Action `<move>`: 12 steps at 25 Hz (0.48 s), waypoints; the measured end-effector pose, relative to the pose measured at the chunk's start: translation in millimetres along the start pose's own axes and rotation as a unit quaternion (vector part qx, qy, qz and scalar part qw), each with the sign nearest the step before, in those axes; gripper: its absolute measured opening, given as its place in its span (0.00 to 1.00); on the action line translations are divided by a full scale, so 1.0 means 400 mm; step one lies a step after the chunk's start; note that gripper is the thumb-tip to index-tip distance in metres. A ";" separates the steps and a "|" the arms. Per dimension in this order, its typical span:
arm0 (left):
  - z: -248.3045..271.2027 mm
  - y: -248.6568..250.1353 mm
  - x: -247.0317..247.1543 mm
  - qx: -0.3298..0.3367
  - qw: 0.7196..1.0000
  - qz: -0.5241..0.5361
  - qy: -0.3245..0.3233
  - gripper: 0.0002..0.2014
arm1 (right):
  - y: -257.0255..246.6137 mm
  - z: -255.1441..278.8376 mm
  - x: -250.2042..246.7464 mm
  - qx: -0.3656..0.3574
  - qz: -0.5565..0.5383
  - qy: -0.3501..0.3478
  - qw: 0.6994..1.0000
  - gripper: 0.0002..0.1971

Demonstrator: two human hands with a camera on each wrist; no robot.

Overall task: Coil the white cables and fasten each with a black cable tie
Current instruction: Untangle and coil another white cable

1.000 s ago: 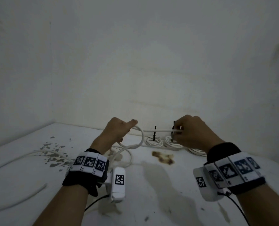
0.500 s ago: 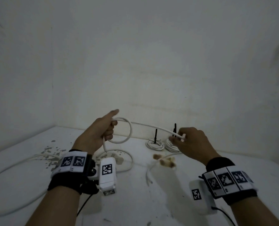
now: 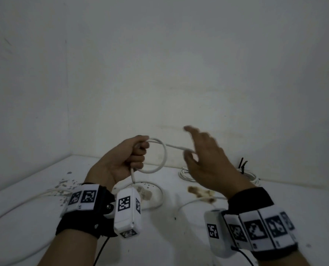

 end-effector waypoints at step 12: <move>0.002 -0.031 0.119 -0.043 0.994 0.075 -0.063 0.25 | 0.033 -0.006 0.058 0.218 -0.494 -0.005 0.842 0.15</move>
Point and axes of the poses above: each hand's wrist, its own z-axis away from the middle knuckle, its own x-axis out of the palm, y = z × x, the point moved 5 cm from there along -z, towards the middle knuckle, and after that the axes turned 11 degrees about z, right-handed, at the moved point
